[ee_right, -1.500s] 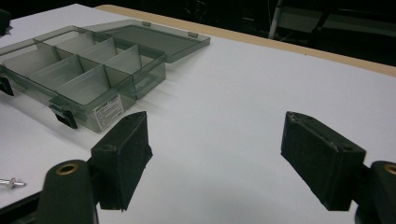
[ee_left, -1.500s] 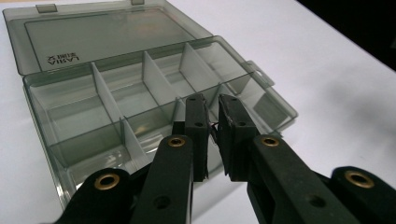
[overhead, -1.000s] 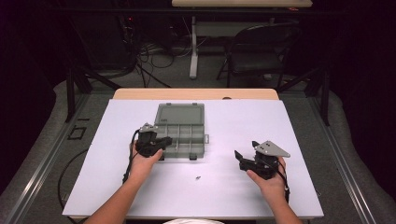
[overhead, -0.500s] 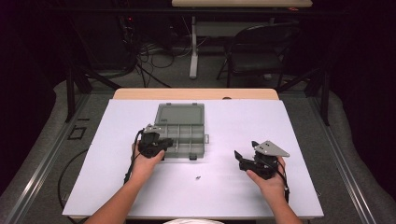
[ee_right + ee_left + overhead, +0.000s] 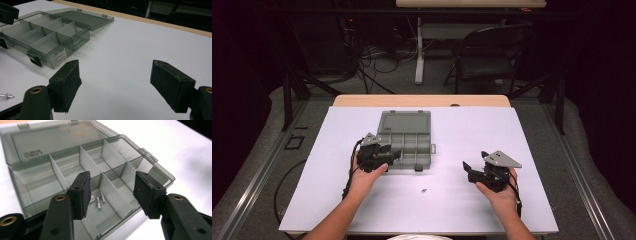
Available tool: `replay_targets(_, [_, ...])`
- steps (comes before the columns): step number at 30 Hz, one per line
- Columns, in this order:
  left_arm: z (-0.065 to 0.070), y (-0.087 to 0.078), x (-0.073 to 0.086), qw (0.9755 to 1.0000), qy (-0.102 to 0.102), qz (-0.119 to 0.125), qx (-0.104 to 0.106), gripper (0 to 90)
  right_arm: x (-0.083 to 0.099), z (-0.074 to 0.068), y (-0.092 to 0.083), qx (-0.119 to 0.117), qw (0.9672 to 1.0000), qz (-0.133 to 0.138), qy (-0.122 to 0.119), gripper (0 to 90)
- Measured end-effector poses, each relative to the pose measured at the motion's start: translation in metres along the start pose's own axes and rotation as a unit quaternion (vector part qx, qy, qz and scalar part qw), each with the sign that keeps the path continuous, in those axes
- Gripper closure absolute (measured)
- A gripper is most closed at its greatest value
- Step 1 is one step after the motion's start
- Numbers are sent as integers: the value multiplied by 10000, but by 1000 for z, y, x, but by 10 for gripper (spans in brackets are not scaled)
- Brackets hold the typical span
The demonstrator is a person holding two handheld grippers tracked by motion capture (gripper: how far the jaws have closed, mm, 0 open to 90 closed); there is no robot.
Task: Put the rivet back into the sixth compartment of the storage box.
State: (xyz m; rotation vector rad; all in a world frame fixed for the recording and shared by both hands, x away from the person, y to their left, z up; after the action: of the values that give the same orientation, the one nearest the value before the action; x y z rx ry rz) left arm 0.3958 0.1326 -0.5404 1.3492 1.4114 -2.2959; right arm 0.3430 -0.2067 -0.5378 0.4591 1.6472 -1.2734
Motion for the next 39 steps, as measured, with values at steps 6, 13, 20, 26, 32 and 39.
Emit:
replay_targets(6, [11, -7, 5, 9999, 131, 63, 90, 404, 1, -1, 0, -4, 10000, -29, 5, 228])
replay_targets(13, [25, -17, 8, 9989, 365, 257, 168, 388, 1, 0, 0, 10, 10000, -13, 33, 228])
replay_targets(20, [36, -24, 17, 9991, 407, 45, 95, 401, 1, -1, 0, -4, 10000, -38, 37, 228])
replay_targets(26, [43, -22, 21, 9992, 355, 92, 188, 393, 1, 0, 0, -1, 10000, -44, 20, 228])
replay_targets(32, [44, -17, 23, 9994, 204, 108, 239, 341, 1, -1, 0, -2, 10000, -26, 9, 228])
replay_targets(39, [54, -13, 25, 9979, 200, 93, 604, 250, 1, -1, 0, -7, 10000, -5, 16, 228])
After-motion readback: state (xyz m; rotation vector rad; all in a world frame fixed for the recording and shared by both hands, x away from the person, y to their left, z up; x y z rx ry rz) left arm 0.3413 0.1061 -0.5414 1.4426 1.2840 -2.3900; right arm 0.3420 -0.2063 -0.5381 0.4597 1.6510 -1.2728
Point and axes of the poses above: each handheld gripper's, and its own axes: y roughly forward along the jaws, x roughly out of its underside, z roughly to its right, the point moved 4 cm from there along y, roughly forward along the jaws, and after that the axes turned 7 degrees about -z, right-handed, at the moved point
